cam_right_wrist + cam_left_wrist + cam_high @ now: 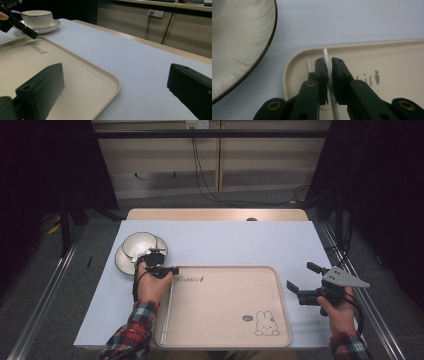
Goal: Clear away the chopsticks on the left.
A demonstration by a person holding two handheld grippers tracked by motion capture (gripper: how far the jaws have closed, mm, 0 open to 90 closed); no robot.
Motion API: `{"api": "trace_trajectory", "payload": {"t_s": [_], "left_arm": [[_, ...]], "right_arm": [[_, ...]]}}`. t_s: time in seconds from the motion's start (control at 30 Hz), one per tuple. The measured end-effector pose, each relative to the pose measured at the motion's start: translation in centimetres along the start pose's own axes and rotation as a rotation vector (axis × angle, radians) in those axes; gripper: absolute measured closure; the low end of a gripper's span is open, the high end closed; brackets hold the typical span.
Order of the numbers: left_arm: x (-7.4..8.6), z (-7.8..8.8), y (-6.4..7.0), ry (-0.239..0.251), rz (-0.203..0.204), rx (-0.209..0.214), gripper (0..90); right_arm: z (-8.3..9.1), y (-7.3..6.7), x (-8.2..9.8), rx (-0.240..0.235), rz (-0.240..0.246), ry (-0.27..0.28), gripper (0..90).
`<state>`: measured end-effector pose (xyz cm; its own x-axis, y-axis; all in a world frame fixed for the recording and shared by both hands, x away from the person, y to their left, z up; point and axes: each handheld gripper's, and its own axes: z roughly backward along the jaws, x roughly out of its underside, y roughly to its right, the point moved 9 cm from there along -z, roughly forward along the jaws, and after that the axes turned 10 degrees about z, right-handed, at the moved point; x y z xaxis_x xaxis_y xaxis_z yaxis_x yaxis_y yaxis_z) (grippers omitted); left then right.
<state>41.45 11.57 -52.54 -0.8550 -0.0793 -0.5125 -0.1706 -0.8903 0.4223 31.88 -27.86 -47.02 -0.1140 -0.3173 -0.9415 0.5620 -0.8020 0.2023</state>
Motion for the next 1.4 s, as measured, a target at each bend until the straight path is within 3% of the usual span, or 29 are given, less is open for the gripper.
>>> {"api": "trace_trajectory", "payload": {"t_s": [0.67, 1.4], "left_arm": [[0.93, -0.76, -0.38, -0.016, -0.021, -0.024, 82.8], [0.46, -0.29, -0.42, -0.006, -0.050, -0.034, 80.7]], "right_arm": [[0.08, 0.07, -0.10, -0.005, -0.002, 0.009, 0.5], [0.02, 0.04, 0.00, -0.001, -0.005, 0.001, 0.5]]}}
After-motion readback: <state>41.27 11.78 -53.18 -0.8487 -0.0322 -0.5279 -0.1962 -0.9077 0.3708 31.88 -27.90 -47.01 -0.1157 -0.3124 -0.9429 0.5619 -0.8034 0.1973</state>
